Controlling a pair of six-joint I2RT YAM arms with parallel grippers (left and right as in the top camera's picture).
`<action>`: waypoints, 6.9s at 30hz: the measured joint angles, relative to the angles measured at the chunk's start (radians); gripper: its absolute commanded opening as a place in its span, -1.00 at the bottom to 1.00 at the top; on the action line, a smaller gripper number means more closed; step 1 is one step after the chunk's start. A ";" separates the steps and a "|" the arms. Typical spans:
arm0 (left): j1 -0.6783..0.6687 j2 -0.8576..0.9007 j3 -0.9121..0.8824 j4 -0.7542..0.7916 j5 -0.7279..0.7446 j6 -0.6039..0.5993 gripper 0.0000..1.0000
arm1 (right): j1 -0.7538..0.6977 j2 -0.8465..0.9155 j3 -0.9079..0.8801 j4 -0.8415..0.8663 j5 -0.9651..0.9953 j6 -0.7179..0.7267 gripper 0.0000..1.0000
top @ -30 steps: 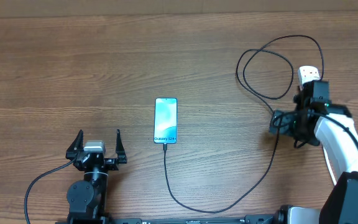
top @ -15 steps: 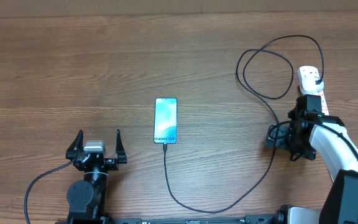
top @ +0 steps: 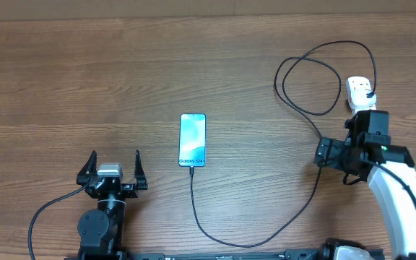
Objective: Plug charger to phone and switch on socket
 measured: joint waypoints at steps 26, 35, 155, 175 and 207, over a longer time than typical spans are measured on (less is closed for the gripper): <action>0.000 0.000 0.000 0.000 0.000 0.000 0.99 | 0.229 -0.136 0.000 0.001 0.000 0.000 1.00; 0.000 0.000 0.000 0.000 0.000 0.000 0.99 | 0.271 -0.139 -0.120 0.334 -0.053 -0.001 1.00; 0.000 0.000 0.000 0.000 0.000 0.000 0.99 | 0.272 -0.930 -0.698 0.895 -0.093 0.000 1.00; 0.000 0.000 0.000 0.000 0.000 0.000 0.99 | 0.272 -0.931 -0.700 0.895 -0.093 0.000 1.00; 0.000 0.000 0.000 0.000 0.000 0.000 0.99 | 0.278 -1.240 -0.754 0.739 -0.089 0.000 1.00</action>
